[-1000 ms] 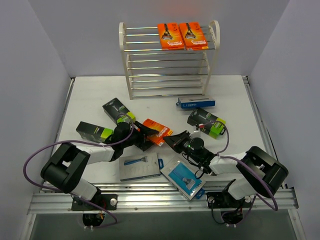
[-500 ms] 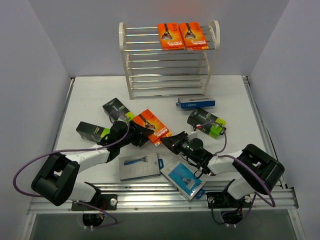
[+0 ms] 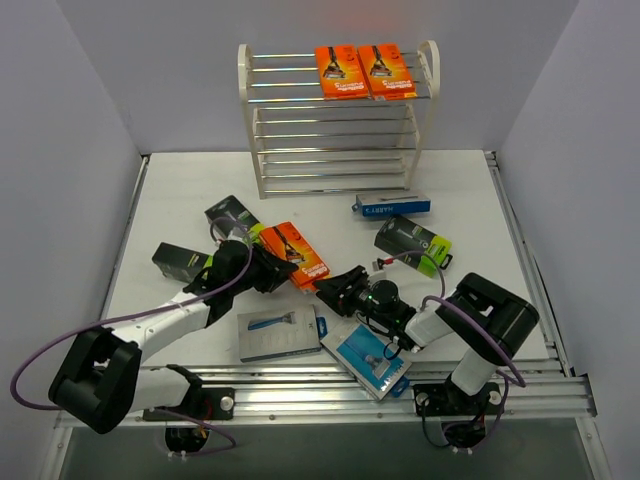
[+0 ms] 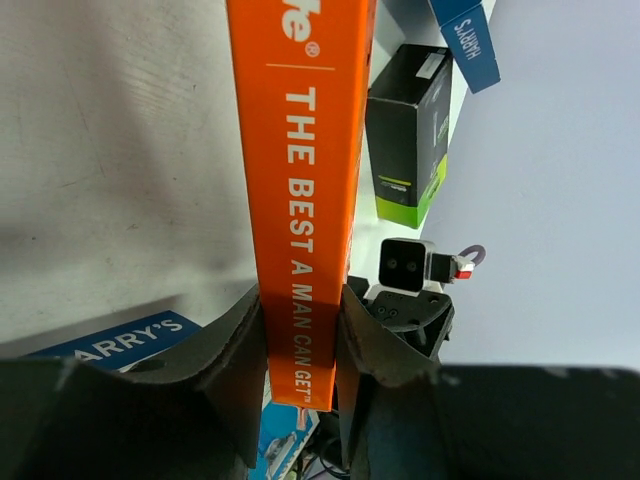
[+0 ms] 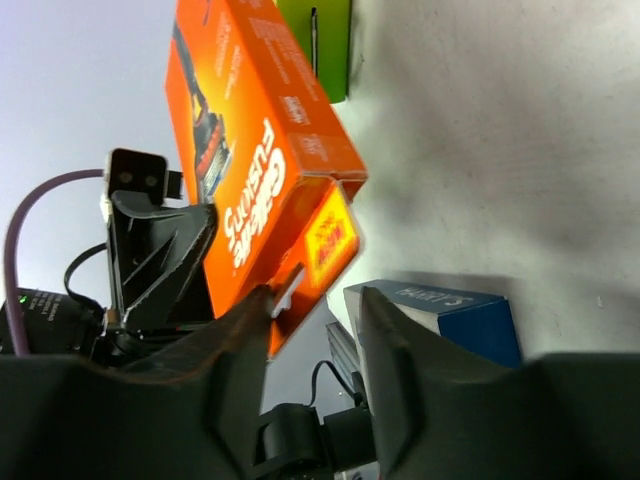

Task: Place and organize the shaving razors onto the shelf
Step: Pass the shaving razor from the right arm to the left, then pass the shaving razor from the left arm to the right

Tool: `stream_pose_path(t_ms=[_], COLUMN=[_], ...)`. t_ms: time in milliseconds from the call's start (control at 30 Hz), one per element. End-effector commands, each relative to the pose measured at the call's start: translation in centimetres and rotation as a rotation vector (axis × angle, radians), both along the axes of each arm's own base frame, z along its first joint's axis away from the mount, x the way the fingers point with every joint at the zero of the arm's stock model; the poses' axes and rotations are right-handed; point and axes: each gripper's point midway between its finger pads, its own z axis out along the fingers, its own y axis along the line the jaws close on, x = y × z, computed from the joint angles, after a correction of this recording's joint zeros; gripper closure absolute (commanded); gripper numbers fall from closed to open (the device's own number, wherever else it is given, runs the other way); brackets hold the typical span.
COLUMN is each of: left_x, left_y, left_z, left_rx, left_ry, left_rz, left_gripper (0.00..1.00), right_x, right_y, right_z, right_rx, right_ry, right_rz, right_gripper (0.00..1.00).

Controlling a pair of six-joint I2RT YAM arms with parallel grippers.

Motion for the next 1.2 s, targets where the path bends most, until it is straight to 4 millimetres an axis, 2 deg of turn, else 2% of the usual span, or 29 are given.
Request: stream_pose_path(t_ms=[0, 33, 67, 100, 133, 167, 233, 267, 333, 400, 433, 467, 500, 533, 567, 600, 633, 667, 700, 733, 800, 833, 900, 1100, 1167], left_x=[2.2, 2.2, 2.1, 2.2, 2.4, 2.2, 2.4, 1.8, 1.7, 0.9, 0.9, 0.6, 0.1, 0.0, -0.4, -0.5, -1.0, -1.3, -1.6, -2.0, -2.4, -2.9, -3.5, -5.3, -5.9], left_y=[-0.2, -0.1, 0.6, 0.8, 1.0, 1.4, 2.3, 2.4, 3.1, 3.2, 3.6, 3.7, 3.6, 3.9, 4.0, 4.0, 3.8, 4.0, 4.0, 3.9, 3.7, 3.6, 3.4, 2.6, 2.3], left_z=[7.2, 7.6, 7.1, 7.3, 8.6, 8.2, 9.4, 9.3, 10.0, 10.9, 11.5, 12.0, 12.3, 12.6, 12.6, 12.8, 13.0, 13.0, 12.8, 13.1, 13.2, 13.4, 13.9, 15.9, 16.3], left_rx=[-0.035, -0.016, 0.039, 0.062, 0.071, 0.117, 0.133, 0.140, 0.145, 0.149, 0.145, 0.146, 0.127, 0.123, 0.122, 0.114, 0.097, 0.096, 0.092, 0.082, 0.065, 0.050, 0.036, -0.049, -0.086], left_ry=[-0.208, -0.221, -0.218, -0.227, -0.252, -0.252, -0.265, -0.257, -0.259, -0.270, -0.284, -0.294, -0.295, -0.300, -0.295, -0.298, -0.302, -0.300, -0.293, -0.301, -0.313, -0.321, -0.348, -0.447, -0.466], left_rz=[-0.011, -0.018, -0.031, -0.038, -0.047, -0.073, -0.084, -0.136, -0.161, -0.224, -0.230, -0.254, -0.287, -0.292, -0.309, -0.321, -0.351, -0.361, -0.368, -0.381, -0.398, -0.419, -0.446, -0.515, -0.544], left_gripper=[0.92, 0.92, 0.92, 0.93, 0.93, 0.92, 0.92, 0.92, 0.92, 0.92, 0.92, 0.92, 0.92, 0.91, 0.90, 0.90, 0.92, 0.95, 0.97, 0.98, 0.98, 0.98, 0.98, 0.98, 0.98], right_x=[-0.6, -0.6, -0.6, -0.7, -0.6, -0.7, -0.6, -0.7, -0.6, -0.4, -0.4, 0.2, 0.3, 0.5, 0.8, 1.1, 1.3, 1.6, 1.8, 1.9, 2.2, 2.2, 2.1, 2.4, 2.7], right_y=[0.9, 0.9, 0.9, 0.9, 0.8, 0.7, 0.5, 0.5, 0.5, 0.4, 0.4, 0.4, 0.4, 0.2, 0.3, 0.2, -0.2, -0.2, -0.3, -0.5, -0.6, -0.7, -0.6, -0.5, -0.4], right_z=[4.5, 4.4, 4.5, 4.7, 4.8, 5.1, 5.2, 5.7, 5.9, 6.9, 6.0, 7.6, 7.8, 6.9, 8.7, 9.2, 8.7, 10.7, 11.2, 10.9, 12.8, 12.6, 13.7, 13.4, 14.1], right_rx=[0.132, 0.126, 0.128, 0.128, 0.128, 0.131, 0.123, 0.124, 0.105, 0.079, 0.032, 0.033, -0.001, -0.054, -0.051, -0.070, -0.129, -0.129, -0.152, -0.207, -0.217, -0.246, -0.243, -0.320, -0.319], right_ry=[-0.147, -0.153, -0.155, -0.162, -0.168, -0.177, -0.184, -0.201, -0.208, -0.254, -0.231, -0.266, -0.293, -0.268, -0.305, -0.320, -0.326, -0.374, -0.393, -0.404, -0.457, -0.463, -0.497, -0.526, -0.549], right_rz=[0.048, 0.052, 0.054, 0.054, 0.055, 0.057, 0.058, 0.069, 0.076, 0.090, 0.099, 0.093, 0.096, 0.098, 0.091, 0.086, 0.086, 0.078, 0.075, 0.087, 0.089, 0.103, 0.127, 0.192, 0.194], right_gripper=[0.60, 0.57, 0.48, 0.44, 0.38, 0.36, 0.34, 0.32, 0.31, 0.31, 0.31, 0.30, 0.30, 0.29, 0.29, 0.29, 0.29, 0.28, 0.28, 0.26, 0.25, 0.24, 0.23, 0.23, 0.25])
